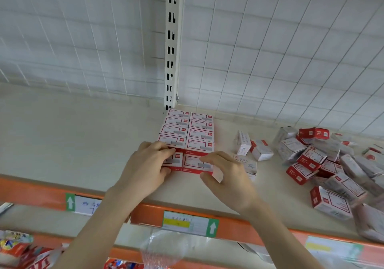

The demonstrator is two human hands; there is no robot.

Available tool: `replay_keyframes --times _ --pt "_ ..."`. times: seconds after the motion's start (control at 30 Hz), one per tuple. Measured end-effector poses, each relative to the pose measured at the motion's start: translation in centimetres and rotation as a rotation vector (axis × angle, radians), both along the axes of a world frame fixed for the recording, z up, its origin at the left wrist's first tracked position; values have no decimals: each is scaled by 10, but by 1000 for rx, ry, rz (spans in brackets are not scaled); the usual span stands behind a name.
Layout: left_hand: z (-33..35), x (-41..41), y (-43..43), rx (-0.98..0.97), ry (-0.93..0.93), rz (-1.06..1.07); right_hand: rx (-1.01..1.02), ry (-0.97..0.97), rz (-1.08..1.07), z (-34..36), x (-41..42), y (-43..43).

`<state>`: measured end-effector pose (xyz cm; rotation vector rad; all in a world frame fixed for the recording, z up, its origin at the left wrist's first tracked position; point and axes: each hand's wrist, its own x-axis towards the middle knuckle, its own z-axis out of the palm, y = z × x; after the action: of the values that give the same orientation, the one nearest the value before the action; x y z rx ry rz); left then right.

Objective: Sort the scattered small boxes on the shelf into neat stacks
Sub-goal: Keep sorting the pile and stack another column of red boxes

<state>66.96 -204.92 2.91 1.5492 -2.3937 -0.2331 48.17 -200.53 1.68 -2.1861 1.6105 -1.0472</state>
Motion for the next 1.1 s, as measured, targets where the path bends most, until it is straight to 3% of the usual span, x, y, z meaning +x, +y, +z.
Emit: replay_keyframes --times 0.37,1.1 --pt "-18 5 -3 -264 129 -103 -8 12 -21 -2 2 -1" --pt "-24 4 -10 -295 232 -54 5 16 -39 -6 3 1"
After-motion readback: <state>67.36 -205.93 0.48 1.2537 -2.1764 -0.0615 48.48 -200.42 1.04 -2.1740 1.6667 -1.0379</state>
